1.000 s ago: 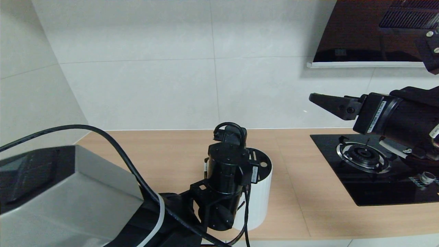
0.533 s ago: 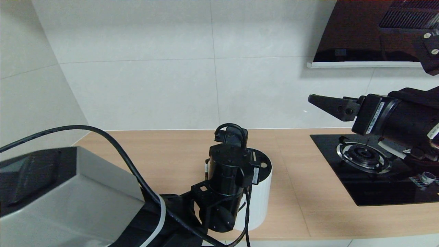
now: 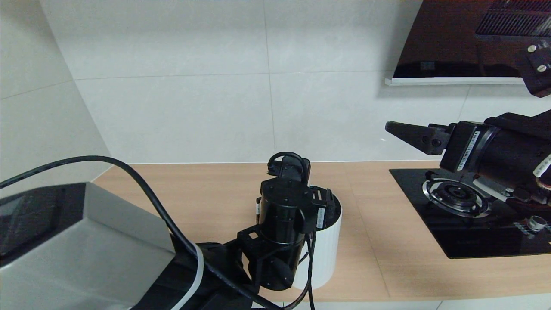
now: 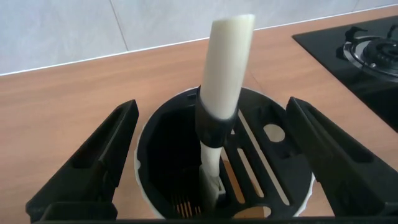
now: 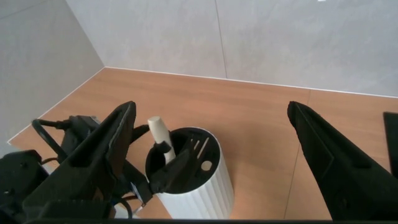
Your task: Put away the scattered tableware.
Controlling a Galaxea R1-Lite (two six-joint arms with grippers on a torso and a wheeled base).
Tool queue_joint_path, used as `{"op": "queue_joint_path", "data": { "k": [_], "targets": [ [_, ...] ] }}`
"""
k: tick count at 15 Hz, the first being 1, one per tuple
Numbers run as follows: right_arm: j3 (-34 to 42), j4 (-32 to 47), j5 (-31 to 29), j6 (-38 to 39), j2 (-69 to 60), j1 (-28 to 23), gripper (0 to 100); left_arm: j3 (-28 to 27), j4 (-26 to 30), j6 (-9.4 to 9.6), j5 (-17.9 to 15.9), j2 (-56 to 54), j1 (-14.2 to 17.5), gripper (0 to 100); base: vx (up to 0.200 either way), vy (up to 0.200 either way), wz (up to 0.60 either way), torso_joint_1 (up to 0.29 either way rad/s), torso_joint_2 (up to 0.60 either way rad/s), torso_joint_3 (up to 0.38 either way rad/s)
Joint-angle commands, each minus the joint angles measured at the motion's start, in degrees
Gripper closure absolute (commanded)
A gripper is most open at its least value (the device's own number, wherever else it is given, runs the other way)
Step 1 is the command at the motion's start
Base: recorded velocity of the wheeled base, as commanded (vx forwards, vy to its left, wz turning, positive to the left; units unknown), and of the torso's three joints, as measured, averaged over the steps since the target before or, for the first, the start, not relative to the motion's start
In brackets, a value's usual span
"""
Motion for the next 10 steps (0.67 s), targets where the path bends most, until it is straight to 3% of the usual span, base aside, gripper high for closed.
{"op": "queue_joint_path", "data": {
  "k": [1, 3, 6, 8, 10],
  "targets": [
    [0.0, 0.0, 0.1, 0.0, -0.1, 0.0, 0, 0.3, -0.1, -0.17, 0.0, -3.5, 0.0, 0, 0.0, 0.0, 0.0, 0.0, 0.0, 0.0],
    [0.6, 0.1, 0.0, -0.3, -0.5, 0.0, 0, 1.7, -0.1, -0.17, -0.4, -9.7, 0.9, 0, 0.0, 0.0, 0.0, 0.0, 0.0, 0.0],
    [1.7, 0.0, 0.2, -2.0, -2.3, -1.5, 0, 2.7, 0.0, -0.17, -2.0, -20.7, 5.0, 0, 0.0, 0.0, 0.0, 0.0, 0.0, 0.0],
    [4.8, 0.1, 0.5, -6.3, -8.7, -1.7, 0, 8.6, 1.4, 0.18, -7.0, -33.2, 9.5, 0, 0.0, 0.0, 0.0, 0.0, 0.0, 0.0],
    [9.5, 0.1, 0.5, -6.9, -15.4, -2.8, 0, 16.1, 3.0, 0.09, -8.7, -42.1, 12.4, 0, 0.0, 0.0, 0.0, 0.0, 0.0, 0.0]
  ]
}}
